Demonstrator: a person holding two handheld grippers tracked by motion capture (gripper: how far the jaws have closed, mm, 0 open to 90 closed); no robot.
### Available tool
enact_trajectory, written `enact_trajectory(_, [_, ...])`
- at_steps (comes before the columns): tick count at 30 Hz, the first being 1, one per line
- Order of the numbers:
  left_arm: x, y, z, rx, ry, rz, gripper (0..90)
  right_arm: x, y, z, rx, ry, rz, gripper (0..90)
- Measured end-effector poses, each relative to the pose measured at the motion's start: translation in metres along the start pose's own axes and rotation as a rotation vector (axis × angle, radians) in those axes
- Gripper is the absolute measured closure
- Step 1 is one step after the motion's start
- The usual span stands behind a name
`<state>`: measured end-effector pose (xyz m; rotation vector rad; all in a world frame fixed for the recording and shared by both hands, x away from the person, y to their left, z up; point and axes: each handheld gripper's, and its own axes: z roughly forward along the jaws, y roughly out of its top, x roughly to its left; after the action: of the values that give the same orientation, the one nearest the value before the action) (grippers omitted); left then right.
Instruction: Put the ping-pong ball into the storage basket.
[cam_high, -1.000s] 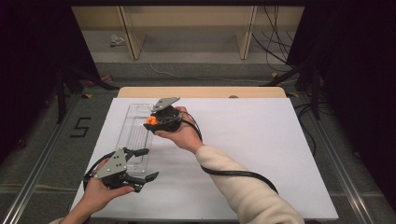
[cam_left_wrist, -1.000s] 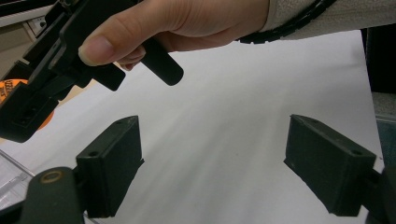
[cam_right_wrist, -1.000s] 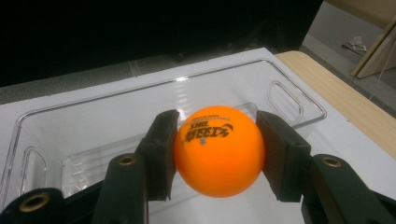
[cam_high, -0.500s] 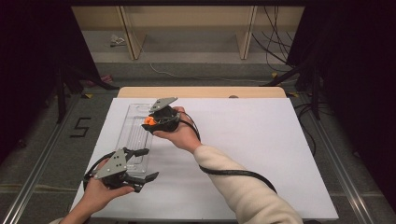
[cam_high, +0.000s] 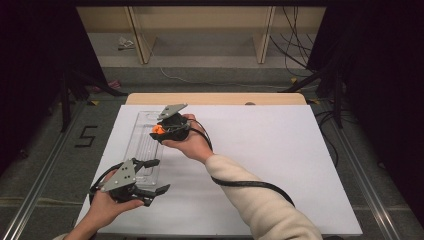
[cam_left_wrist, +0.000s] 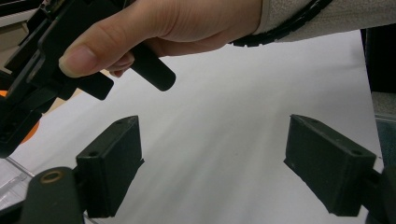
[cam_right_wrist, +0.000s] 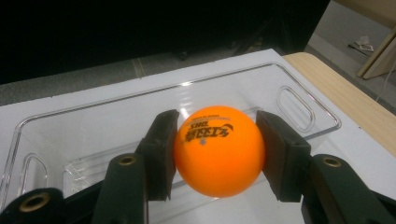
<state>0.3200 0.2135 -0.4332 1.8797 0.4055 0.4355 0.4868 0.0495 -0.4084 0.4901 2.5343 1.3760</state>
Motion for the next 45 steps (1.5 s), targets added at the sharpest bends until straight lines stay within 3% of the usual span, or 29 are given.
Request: enact_trajectory(45, [0.000, 0.000, 0.000, 0.000, 0.000, 0.000, 18.3, 0.003, 0.012, 0.017, 0.015, 0.029, -0.020, 51.4])
